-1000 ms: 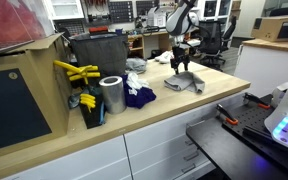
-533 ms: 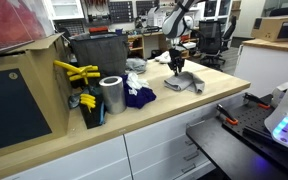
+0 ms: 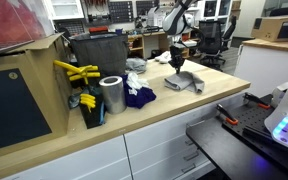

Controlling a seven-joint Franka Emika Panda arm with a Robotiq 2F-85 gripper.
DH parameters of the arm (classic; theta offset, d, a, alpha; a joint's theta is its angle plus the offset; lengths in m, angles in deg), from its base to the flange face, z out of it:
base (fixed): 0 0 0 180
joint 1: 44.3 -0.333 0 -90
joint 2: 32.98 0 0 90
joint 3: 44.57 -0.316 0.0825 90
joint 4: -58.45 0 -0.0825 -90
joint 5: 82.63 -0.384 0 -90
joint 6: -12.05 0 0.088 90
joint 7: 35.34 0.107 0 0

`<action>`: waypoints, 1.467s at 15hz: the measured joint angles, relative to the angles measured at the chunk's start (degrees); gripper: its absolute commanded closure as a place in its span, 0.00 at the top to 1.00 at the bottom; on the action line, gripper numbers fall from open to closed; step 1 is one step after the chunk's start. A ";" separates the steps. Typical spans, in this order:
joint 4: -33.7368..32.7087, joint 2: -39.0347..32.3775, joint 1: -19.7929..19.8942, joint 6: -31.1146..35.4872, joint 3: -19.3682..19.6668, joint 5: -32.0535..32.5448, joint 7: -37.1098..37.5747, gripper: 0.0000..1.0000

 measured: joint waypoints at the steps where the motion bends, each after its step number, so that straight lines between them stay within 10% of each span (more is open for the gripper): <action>1: -0.12 0.11 0.29 0.04 0.19 -0.44 0.42 0.01; 11: 3.74 7.82 1.81 6.54 7.65 0.80 15.92 0.01; 22: 24.01 23.20 0.81 6.55 11.31 21.73 39.18 0.01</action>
